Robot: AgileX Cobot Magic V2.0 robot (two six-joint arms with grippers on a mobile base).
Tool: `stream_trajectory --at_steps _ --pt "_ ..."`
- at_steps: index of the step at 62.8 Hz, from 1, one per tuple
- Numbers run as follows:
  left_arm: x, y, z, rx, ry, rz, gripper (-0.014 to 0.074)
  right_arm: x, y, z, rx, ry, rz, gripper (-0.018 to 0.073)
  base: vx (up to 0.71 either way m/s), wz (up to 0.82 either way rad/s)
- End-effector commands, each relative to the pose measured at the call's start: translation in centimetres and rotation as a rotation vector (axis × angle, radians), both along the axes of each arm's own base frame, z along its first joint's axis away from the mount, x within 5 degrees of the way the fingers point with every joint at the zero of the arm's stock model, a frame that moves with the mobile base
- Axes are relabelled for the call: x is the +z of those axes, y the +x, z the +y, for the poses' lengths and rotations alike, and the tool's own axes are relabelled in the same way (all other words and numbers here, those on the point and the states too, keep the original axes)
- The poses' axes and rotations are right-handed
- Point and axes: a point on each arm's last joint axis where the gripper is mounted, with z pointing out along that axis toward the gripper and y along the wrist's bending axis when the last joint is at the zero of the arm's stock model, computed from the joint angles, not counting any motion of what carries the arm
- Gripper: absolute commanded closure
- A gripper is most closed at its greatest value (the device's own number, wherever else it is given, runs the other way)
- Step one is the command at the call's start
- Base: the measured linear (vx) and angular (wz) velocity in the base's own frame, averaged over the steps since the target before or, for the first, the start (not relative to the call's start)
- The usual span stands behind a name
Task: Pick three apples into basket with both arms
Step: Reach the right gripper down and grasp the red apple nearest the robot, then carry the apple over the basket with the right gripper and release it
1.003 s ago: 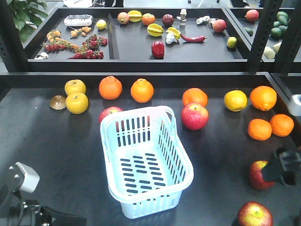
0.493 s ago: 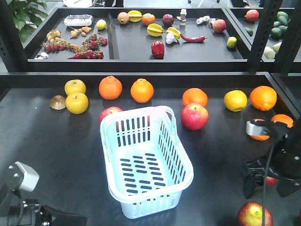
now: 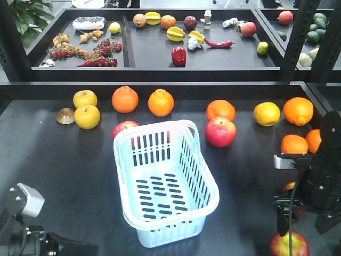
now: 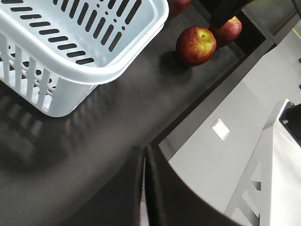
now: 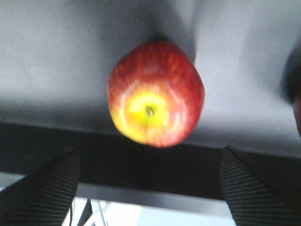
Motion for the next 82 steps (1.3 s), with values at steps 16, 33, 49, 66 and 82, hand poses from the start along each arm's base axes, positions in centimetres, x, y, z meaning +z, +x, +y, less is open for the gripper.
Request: stream_trajectory --at_steps 16,33,49,66,82 --pt "1.1 0.3 -0.2 0.017 -0.061 -0.019 0.0603 0.2 0.8 0.0 -0.005 0.004 -0.049 -0.0027 0.0 0.0" --pt "1.1 0.3 -0.2 0.017 -0.061 -0.019 0.0603 -1.5 1.2 -0.1 -0.007 -0.002 -0.005 -0.0027 0.0 0.0" --pt "1.1 0.3 -0.2 0.017 -0.061 -0.019 0.0602 -3.3 1.5 -0.2 -0.002 -0.017 0.03 -0.0027 0.0 0.0" --pt "1.1 0.3 -0.2 0.017 -0.061 -0.019 0.0602 -4.8 1.6 -0.2 -0.019 -0.018 0.063 -0.0025 0.0 0.0" --pt "1.1 0.3 -0.2 0.016 -0.06 -0.019 0.0602 -4.8 1.5 -0.2 -0.015 -0.016 0.078 0.0075 0.0 0.0"
